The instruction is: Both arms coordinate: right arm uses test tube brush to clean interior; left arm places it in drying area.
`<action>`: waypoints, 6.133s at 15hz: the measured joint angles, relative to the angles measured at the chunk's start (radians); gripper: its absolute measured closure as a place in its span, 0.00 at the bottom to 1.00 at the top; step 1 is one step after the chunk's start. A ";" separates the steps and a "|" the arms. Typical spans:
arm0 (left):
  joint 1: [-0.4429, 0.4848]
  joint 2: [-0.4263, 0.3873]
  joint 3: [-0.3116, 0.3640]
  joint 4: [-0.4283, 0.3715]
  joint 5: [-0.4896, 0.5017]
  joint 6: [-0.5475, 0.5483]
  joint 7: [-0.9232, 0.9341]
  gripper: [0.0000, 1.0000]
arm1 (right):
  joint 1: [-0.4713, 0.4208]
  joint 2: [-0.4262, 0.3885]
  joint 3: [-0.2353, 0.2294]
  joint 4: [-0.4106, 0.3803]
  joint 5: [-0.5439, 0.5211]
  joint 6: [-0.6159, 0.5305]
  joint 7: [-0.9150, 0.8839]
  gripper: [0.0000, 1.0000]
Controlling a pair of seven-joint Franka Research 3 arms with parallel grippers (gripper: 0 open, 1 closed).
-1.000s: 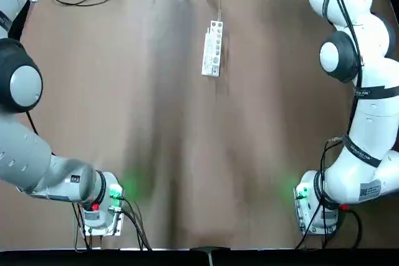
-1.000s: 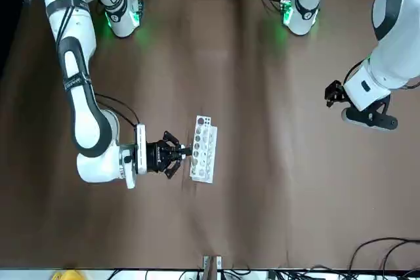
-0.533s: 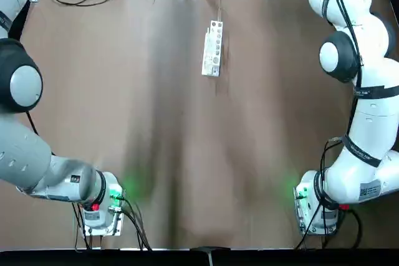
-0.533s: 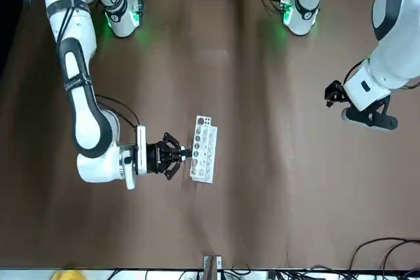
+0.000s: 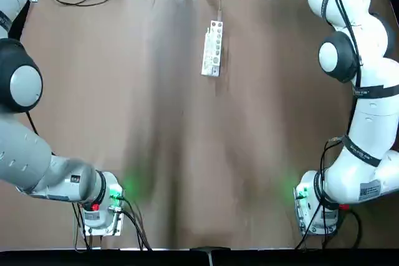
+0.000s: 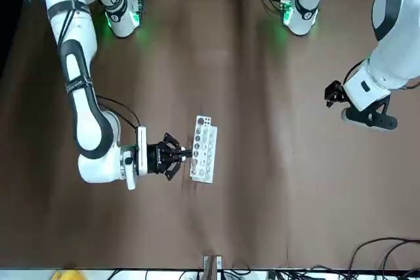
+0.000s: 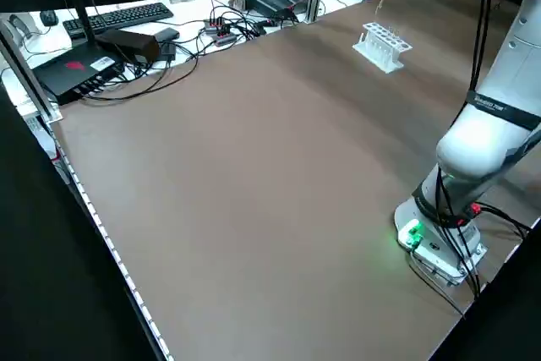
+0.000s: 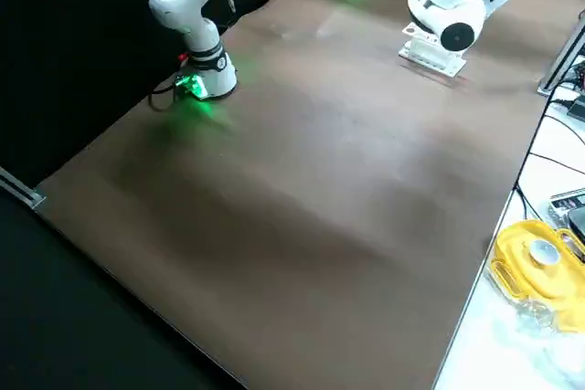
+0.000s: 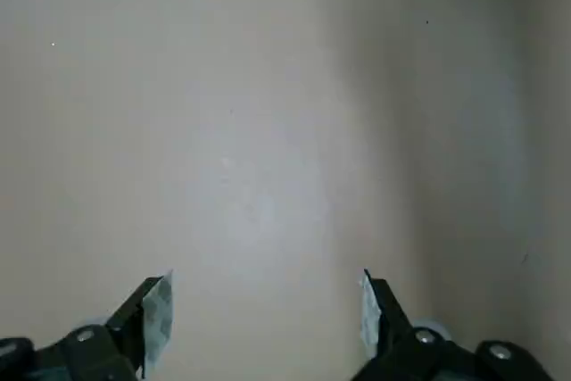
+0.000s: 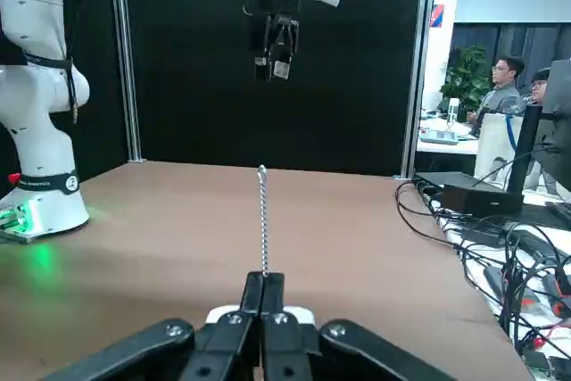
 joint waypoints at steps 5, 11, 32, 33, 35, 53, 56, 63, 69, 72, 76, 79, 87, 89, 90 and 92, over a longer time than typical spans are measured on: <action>0.000 0.000 0.000 -0.001 0.000 0.000 0.000 0.01 | 0.001 0.013 0.001 0.000 0.000 0.000 -0.005 0.98; 0.000 0.000 0.000 -0.003 0.000 0.000 0.000 0.01 | 0.001 0.034 0.001 -0.001 0.000 0.008 -0.005 0.98; 0.000 0.008 0.000 -0.006 0.000 0.000 0.000 0.01 | 0.005 0.095 0.001 -0.002 0.000 0.037 -0.029 0.98; 0.000 0.008 0.000 -0.006 0.000 0.000 0.000 0.01 | 0.005 0.097 0.001 -0.002 0.000 0.037 -0.029 0.98; 0.000 0.008 0.000 -0.006 0.000 0.000 0.000 0.01 | 0.005 0.102 0.001 -0.002 0.000 0.039 -0.030 0.98; 0.000 0.008 0.000 -0.006 0.000 0.000 0.000 0.01 | -0.021 0.060 0.002 0.015 0.006 -0.029 0.050 0.98; 0.000 0.008 0.000 -0.006 0.000 0.000 0.000 0.01 | -0.021 0.037 0.002 0.018 0.007 -0.032 0.053 0.98; 0.000 0.008 0.000 -0.006 0.000 0.000 0.000 0.01 | -0.021 -0.011 0.004 0.019 0.007 -0.031 0.116 0.98; 0.005 0.008 0.001 -0.006 0.000 0.000 0.000 0.01 | -0.024 -0.015 -0.040 0.019 0.006 -0.028 0.138 0.98; 0.006 0.008 0.002 -0.006 0.000 0.000 0.000 0.01 | -0.030 -0.019 -0.087 0.019 -0.059 -0.029 0.153 0.98; 0.007 0.008 0.002 -0.004 0.000 0.000 0.000 0.01 | -0.039 -0.018 -0.125 0.014 -0.102 -0.030 0.269 0.98; 0.007 0.008 0.002 -0.003 0.000 0.000 0.000 0.01 | -0.059 -0.017 -0.132 0.010 -0.180 -0.031 0.365 0.98; 0.001 0.008 0.002 -0.003 0.000 0.001 0.000 0.01 | -0.061 -0.017 -0.136 -0.011 -0.336 -0.029 0.737 0.98; 0.001 0.009 0.002 -0.003 0.000 0.001 0.000 0.01 | -0.058 -0.016 -0.149 -0.018 -0.362 -0.029 0.829 0.98; 0.002 0.009 0.002 -0.003 0.000 0.001 0.000 0.01 | -0.055 -0.016 -0.155 -0.020 -0.386 -0.029 0.872 0.98; 0.003 0.009 0.003 -0.003 0.000 0.001 -0.001 0.01 | -0.045 -0.016 -0.159 -0.021 -0.435 -0.015 0.957 0.98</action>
